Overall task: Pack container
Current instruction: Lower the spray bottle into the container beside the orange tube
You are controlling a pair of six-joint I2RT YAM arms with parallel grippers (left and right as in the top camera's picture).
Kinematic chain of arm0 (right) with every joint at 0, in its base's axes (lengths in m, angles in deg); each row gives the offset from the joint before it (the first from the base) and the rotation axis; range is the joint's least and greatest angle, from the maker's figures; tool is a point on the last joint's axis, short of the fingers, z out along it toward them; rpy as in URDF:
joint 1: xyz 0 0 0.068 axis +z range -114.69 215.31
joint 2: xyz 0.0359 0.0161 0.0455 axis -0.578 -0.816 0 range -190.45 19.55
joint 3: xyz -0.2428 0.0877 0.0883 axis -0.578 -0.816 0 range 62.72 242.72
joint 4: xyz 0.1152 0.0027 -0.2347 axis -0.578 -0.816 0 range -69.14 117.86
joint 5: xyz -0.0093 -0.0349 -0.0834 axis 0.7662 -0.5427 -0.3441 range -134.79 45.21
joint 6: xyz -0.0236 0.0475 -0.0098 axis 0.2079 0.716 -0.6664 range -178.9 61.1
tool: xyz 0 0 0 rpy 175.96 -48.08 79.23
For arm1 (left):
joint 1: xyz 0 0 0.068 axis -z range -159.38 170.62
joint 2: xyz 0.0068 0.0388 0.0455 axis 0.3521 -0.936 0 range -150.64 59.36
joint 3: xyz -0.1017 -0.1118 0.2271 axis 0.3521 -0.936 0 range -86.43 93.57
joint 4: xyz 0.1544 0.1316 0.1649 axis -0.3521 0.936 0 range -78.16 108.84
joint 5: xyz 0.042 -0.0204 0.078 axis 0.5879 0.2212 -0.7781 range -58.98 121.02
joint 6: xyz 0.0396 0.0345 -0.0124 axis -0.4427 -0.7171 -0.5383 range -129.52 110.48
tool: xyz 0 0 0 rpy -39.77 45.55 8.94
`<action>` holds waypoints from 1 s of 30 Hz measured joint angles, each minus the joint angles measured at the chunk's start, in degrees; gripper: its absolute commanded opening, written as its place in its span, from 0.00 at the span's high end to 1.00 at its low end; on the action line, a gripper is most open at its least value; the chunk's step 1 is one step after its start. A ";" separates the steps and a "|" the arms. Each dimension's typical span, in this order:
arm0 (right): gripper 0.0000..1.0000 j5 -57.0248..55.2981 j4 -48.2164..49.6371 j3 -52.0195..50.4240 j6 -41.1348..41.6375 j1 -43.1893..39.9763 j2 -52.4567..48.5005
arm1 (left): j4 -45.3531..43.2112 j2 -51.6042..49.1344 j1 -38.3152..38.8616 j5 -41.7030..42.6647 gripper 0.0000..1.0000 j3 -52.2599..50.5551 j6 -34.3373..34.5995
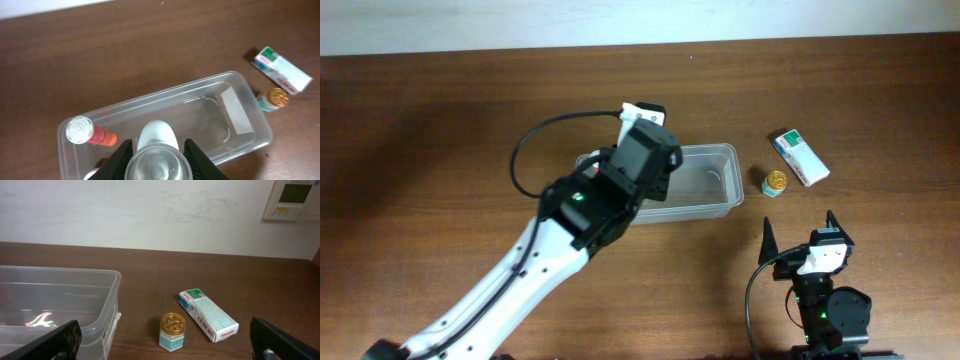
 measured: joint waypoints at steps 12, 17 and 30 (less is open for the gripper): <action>0.02 0.00 0.00 0.00 -0.02 0.00 0.00 | 3.23 -7.08 1.31 -3.37 0.79 0.02 5.05; 0.02 0.00 0.00 0.00 -0.02 0.00 0.00 | 5.42 -8.57 1.27 -3.80 0.79 0.00 6.05; 0.02 0.00 0.00 0.00 0.00 0.00 0.00 | 2.89 -9.31 -1.16 -3.89 0.78 -2.01 7.48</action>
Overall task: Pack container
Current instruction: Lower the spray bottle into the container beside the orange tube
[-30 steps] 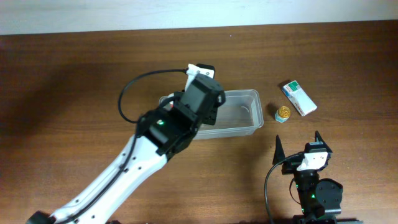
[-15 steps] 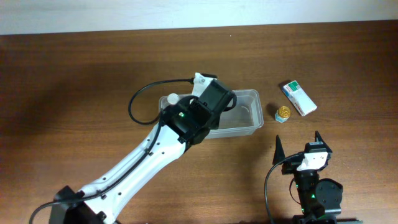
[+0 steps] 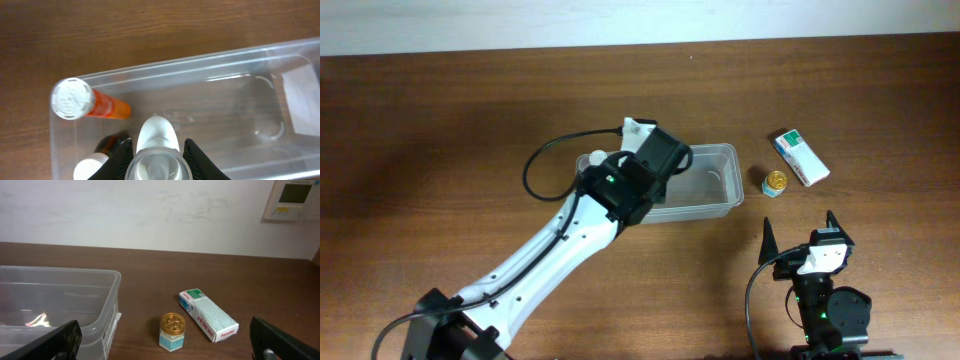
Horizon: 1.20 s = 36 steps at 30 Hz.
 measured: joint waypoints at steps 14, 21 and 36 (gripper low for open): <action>0.02 0.00 0.00 0.00 -0.04 0.00 0.00 | -2.05 -1.49 -1.57 0.02 0.78 -0.59 0.02; 0.02 0.00 0.00 0.00 0.02 0.00 0.00 | -2.93 -2.67 -1.57 0.02 0.78 -0.68 0.00; 0.02 0.00 0.00 0.00 -0.02 0.00 0.00 | -4.37 -3.10 -1.60 0.00 0.79 -3.19 0.02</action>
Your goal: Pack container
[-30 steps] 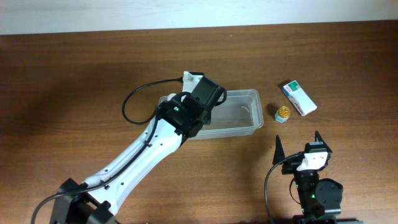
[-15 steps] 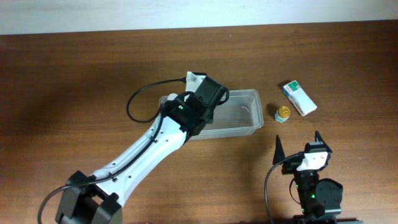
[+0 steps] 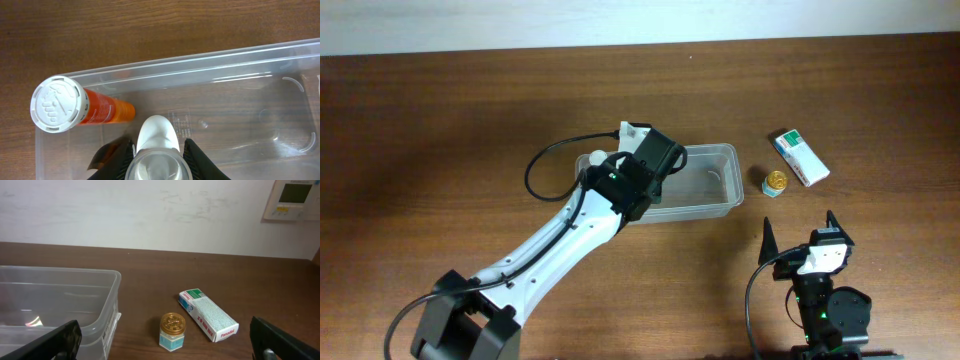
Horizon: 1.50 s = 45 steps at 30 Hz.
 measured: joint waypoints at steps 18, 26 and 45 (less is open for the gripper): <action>0.02 0.00 0.00 0.00 0.02 0.00 0.00 | -1.03 -0.94 -0.04 -1.25 0.78 -0.15 -0.04; 0.02 0.00 0.00 0.00 0.00 0.00 0.00 | -1.42 -1.18 -0.04 -1.36 0.60 -0.20 -0.04; 0.02 0.00 0.00 0.00 0.00 0.00 0.00 | -1.64 -0.96 -0.04 -2.12 0.60 -0.17 -0.28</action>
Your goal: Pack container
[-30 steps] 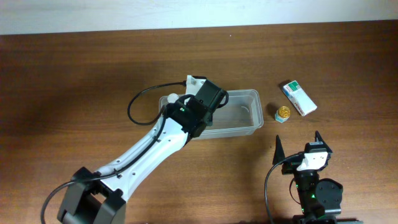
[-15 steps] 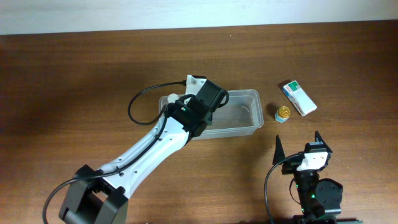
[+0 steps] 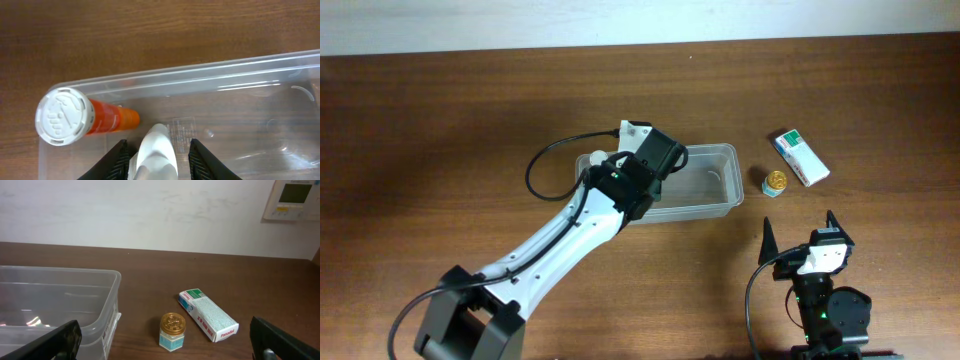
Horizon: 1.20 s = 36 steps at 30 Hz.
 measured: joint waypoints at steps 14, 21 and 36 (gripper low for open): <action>0.02 0.00 0.00 0.00 -0.02 0.00 0.00 | -1.27 13.27 -3.65 -3.63 0.21 0.00 -4.55; 0.02 0.00 0.00 0.00 0.00 0.00 0.00 | 2.12 15.30 -19.15 -5.90 0.01 -0.02 -4.94; 0.02 0.00 0.00 0.00 0.00 0.00 0.00 | 4.85 15.30 -28.35 -6.40 0.01 -0.02 -4.94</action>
